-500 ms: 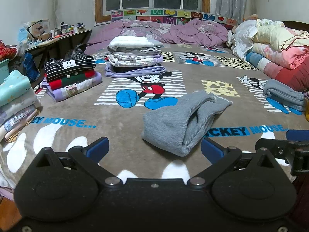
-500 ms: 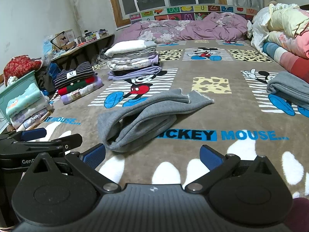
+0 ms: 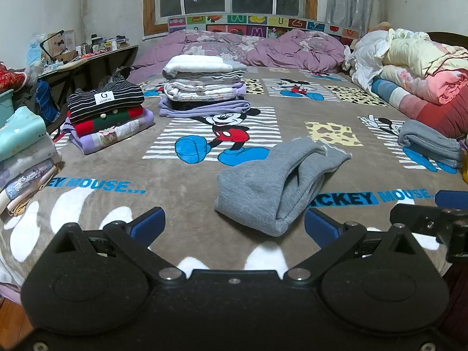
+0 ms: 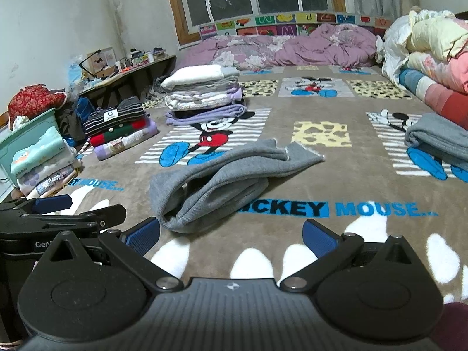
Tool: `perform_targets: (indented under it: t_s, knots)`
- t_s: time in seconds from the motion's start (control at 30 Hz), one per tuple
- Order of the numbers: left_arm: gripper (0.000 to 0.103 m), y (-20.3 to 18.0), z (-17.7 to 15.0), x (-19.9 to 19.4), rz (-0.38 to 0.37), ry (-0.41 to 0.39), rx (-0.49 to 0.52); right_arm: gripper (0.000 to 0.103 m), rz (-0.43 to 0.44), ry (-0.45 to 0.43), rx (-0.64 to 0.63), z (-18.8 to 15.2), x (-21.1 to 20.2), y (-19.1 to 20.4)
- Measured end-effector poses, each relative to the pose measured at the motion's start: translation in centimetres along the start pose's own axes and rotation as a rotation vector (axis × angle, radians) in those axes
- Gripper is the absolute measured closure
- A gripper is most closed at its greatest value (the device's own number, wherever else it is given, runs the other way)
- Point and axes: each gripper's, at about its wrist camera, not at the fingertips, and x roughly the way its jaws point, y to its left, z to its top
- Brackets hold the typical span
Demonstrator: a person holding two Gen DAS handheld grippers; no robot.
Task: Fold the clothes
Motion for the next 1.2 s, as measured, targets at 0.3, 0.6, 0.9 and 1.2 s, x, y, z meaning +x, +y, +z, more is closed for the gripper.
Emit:
perform_targets:
  t_s: [0.3, 0.6, 0.9, 1.2]
  knots:
    - [0.0, 0.2, 0.1, -0.1, -0.007, -0.002, 0.002, 0.0, 0.008, -0.009, 0.015, 0.1, -0.3, -0.4]
    - [0.0, 0.4, 0.9, 0.3, -0.074, -0.019, -0.026, 0.0, 0.091, -0.073, 0.071, 0.9, 0.4, -2.1]
    - [0.0, 0.7, 2.9, 3.0, -0.157, -0.059, -0.062, 0.0, 0.186, -0.083, 0.248, 1.6, 5.3, -7.2]
    - [0.0, -1.5, 4.3, 8.8, -0.144, 0.125, 0.028, 0.0, 0.306, -0.039, 0.43, 1.3, 12.6, -11.8]
